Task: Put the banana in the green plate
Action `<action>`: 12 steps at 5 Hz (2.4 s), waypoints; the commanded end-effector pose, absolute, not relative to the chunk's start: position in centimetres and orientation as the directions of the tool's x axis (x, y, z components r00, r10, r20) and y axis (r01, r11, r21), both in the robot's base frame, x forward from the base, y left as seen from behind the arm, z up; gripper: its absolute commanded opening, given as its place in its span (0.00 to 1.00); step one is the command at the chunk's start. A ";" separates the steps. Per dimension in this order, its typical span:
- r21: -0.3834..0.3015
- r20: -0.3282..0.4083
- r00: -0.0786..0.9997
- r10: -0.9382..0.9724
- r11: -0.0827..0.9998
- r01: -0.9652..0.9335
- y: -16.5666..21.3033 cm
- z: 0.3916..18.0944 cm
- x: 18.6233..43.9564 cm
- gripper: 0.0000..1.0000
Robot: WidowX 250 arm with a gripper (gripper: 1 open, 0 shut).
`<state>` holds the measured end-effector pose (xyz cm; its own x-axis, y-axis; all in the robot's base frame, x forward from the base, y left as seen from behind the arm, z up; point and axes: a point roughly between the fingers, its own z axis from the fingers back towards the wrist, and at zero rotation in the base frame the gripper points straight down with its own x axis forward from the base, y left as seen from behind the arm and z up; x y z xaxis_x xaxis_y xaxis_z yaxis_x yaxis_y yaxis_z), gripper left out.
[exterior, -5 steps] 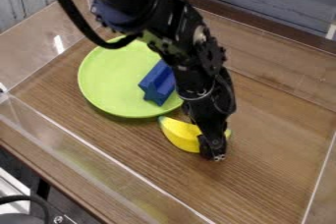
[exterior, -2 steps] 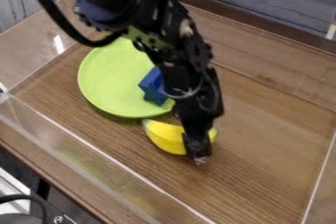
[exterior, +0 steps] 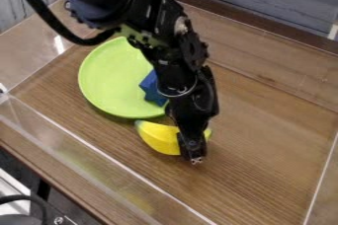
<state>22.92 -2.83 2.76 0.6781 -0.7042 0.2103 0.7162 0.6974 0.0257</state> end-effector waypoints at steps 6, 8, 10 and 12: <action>0.040 0.210 0.713 -0.669 0.735 0.677 -1.4 4.9 25.7 0.00; 0.038 0.203 0.708 -0.676 0.728 0.684 -3.5 6.0 24.1 0.00; 0.044 0.192 0.727 -0.659 0.746 0.665 -4.7 6.2 23.2 0.00; 0.047 0.186 0.751 -0.633 0.769 0.637 -4.6 8.1 23.2 0.00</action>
<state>22.31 -4.30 6.88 0.7657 -0.6267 0.1447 0.6311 0.7754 0.0191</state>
